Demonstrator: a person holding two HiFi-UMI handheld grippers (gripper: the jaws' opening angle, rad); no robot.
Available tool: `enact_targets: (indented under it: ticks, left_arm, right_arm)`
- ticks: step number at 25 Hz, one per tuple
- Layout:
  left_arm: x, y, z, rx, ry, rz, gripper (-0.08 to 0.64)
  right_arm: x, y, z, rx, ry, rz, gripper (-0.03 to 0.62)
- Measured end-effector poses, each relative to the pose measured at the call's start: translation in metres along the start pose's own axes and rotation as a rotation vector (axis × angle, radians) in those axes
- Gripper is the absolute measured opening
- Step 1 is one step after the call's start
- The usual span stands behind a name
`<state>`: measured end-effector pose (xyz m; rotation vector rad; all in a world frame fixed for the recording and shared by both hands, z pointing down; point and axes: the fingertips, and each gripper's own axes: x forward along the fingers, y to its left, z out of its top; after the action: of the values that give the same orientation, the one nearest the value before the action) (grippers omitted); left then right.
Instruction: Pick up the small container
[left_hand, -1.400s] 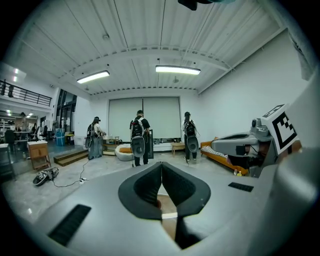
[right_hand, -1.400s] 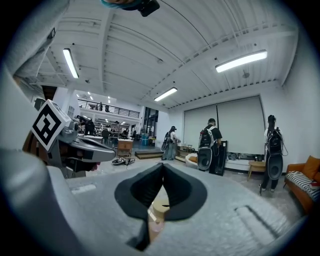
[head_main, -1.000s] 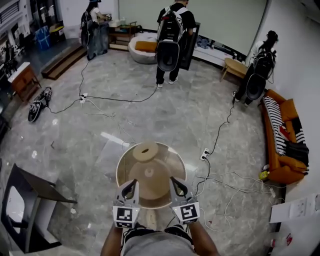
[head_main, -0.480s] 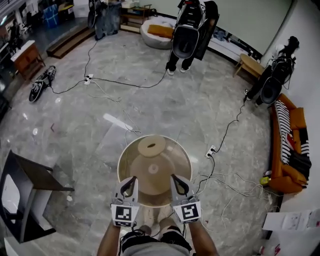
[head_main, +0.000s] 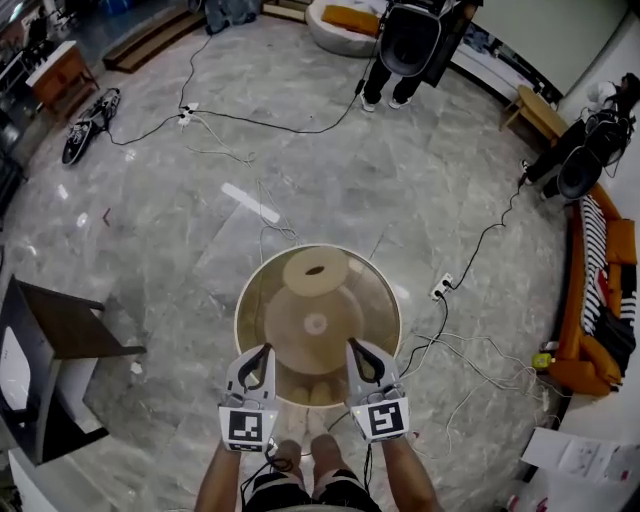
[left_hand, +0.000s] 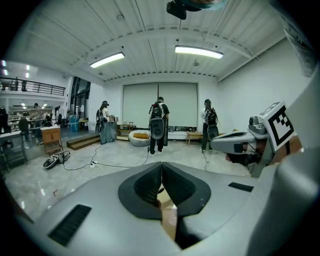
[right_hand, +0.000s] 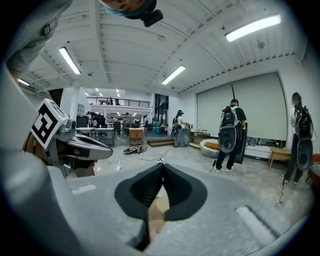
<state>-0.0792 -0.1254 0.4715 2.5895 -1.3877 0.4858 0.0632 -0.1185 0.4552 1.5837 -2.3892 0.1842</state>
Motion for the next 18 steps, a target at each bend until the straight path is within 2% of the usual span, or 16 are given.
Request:
enact_targets:
  ticks: [3,7,10,14,18]
  left_arm:
    - [0.017,-0.005,-0.018,-0.031,0.014,0.007,0.018]
    - [0.036,-0.003,-0.051,-0.019,0.02,0.008,0.018]
    - [0.047,-0.003,-0.074,-0.071,0.048,0.026,0.018]
    - [0.062,0.003,-0.111,-0.032,0.059,0.019,0.018]
    - [0.074,0.008,-0.146,-0.063,0.081,0.025,0.018]
  right_arm:
    - [0.015,-0.006,-0.03,0.016,0.016,0.015,0.0]
    - [0.032,-0.007,-0.066,0.025,0.04,0.039,0.0]
    - [0.043,-0.005,-0.092,0.032,0.055,0.06,0.0]
    - [0.059,0.001,-0.125,0.043,0.06,0.075,0.0]
    - [0.077,0.006,-0.157,0.048,0.077,0.09,0.0]
